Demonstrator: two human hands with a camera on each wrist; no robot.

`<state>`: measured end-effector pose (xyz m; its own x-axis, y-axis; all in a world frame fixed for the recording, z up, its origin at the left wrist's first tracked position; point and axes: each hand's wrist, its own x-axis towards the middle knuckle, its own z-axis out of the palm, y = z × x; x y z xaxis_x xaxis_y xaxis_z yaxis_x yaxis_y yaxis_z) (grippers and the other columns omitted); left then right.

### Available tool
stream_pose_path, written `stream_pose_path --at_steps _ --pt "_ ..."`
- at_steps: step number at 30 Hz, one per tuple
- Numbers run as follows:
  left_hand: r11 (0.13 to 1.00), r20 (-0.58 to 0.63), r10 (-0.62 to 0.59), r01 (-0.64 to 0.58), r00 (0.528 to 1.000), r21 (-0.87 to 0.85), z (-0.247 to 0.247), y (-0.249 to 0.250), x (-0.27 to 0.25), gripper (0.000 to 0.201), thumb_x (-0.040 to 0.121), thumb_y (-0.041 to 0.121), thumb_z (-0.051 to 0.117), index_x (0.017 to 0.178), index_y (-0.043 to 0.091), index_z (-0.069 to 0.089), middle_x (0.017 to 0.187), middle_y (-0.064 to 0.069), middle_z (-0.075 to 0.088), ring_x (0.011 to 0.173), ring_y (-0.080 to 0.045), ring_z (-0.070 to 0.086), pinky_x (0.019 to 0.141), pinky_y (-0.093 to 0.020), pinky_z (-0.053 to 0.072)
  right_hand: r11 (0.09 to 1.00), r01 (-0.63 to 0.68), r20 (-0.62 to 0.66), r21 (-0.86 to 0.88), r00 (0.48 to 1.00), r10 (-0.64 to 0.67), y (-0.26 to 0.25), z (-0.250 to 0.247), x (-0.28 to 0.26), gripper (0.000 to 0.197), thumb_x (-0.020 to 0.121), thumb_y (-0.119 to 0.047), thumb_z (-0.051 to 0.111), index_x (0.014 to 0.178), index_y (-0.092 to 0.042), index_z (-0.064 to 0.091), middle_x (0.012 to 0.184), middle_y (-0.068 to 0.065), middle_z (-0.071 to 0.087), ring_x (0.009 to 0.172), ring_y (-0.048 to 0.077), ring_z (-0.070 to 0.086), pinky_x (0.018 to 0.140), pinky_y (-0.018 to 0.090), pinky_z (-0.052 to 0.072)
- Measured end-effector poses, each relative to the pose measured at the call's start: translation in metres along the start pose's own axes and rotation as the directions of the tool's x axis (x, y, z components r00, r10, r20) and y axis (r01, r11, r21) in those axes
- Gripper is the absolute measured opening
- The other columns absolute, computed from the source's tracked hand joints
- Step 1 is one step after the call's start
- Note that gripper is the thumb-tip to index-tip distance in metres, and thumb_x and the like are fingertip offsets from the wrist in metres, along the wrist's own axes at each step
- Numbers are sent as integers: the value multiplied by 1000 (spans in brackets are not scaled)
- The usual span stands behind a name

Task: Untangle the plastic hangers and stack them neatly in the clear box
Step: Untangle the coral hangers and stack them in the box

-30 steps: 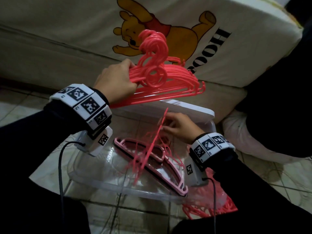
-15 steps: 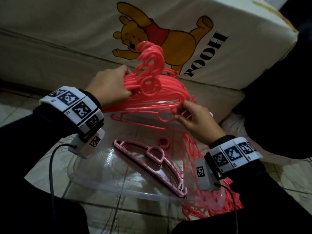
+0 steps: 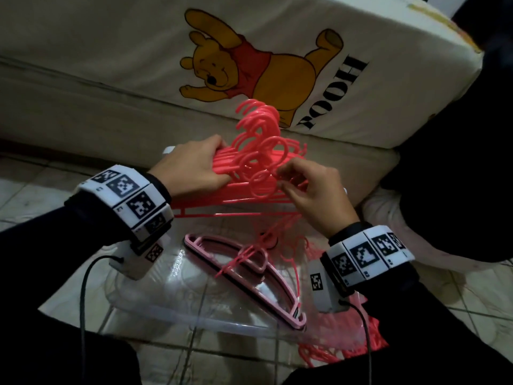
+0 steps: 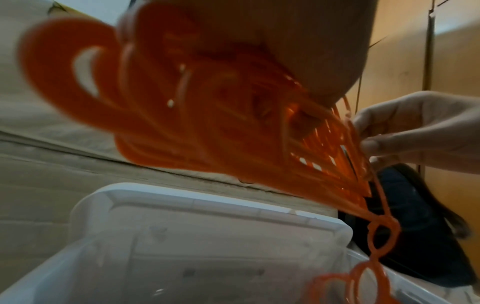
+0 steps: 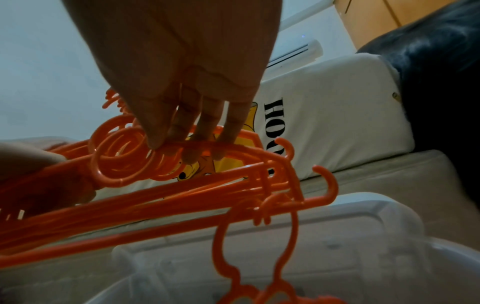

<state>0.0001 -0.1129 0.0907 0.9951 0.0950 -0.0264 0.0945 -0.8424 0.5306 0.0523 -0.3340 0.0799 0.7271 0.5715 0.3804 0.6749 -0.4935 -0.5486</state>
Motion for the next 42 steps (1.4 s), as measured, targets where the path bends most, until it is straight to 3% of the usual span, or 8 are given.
stream_pose_path --at_steps 2,9,17,27,32,36,40,42 --pt "999 6 16 -16 1000 -35 0 0 0 35 77 38 70 101 26 48 89 4 65 78 -15 62 74 -30 48 1000 -2 -15 9 1000 2 1 0 0 16 79 -6 71 90 -17 69 78 -16 62 70 -8 56 67 4 40" --pt "990 -18 -53 50 998 -133 -5 3 -1 72 41 72 51 101 32 48 93 7 64 88 -18 63 89 -43 49 998 -57 -40 9 998 57 10 -5 0 17 78 -3 72 90 -16 71 77 -13 64 68 -8 57 66 3 42" --pt "997 -33 11 -14 999 -77 3 2 -5 44 63 58 49 95 28 49 82 10 61 72 -4 57 61 -25 42 995 59 -116 -75 991 -68 -4 -3 -3 15 80 -7 71 93 -14 71 86 -4 69 73 6 60 69 24 51" --pt "993 -16 50 -52 999 -105 10 0 -3 70 56 83 60 98 28 49 82 15 60 75 -1 58 66 -21 42 1000 -18 -150 -13 989 16 -7 -5 1 10 80 -9 72 86 -12 66 81 -5 68 75 7 64 73 26 54" --pt "997 7 61 -61 998 46 17 -1 -1 43 71 42 71 99 25 44 86 6 61 78 -14 58 71 -26 38 983 87 -156 -163 981 -112 -15 -4 -4 8 81 -12 70 89 -10 67 86 1 70 78 17 65 69 40 53" --pt "994 41 89 -91 995 55 17 -2 -6 33 77 49 50 100 26 43 88 2 61 80 -21 59 75 -38 47 965 124 -104 -232 983 -152 -18 -6 -3 14 85 -15 67 96 -6 66 94 8 64 84 23 63 71 42 52" --pt "980 4 155 -154 988 127 16 -1 -6 22 83 40 48 98 24 42 80 4 57 76 -23 57 75 -40 47 984 56 -200 -170 976 -90 -11 -18 3 9 86 -15 67 87 -6 65 88 1 58 76 11 56 70 15 48" --pt "978 -39 160 -154 986 139 13 -1 -4 20 82 32 52 95 24 39 73 8 51 73 -23 53 73 -37 44 992 -26 -310 -123 951 -14 2 -33 7 5 87 -12 63 84 -9 65 82 -2 60 72 8 55 69 14 46"
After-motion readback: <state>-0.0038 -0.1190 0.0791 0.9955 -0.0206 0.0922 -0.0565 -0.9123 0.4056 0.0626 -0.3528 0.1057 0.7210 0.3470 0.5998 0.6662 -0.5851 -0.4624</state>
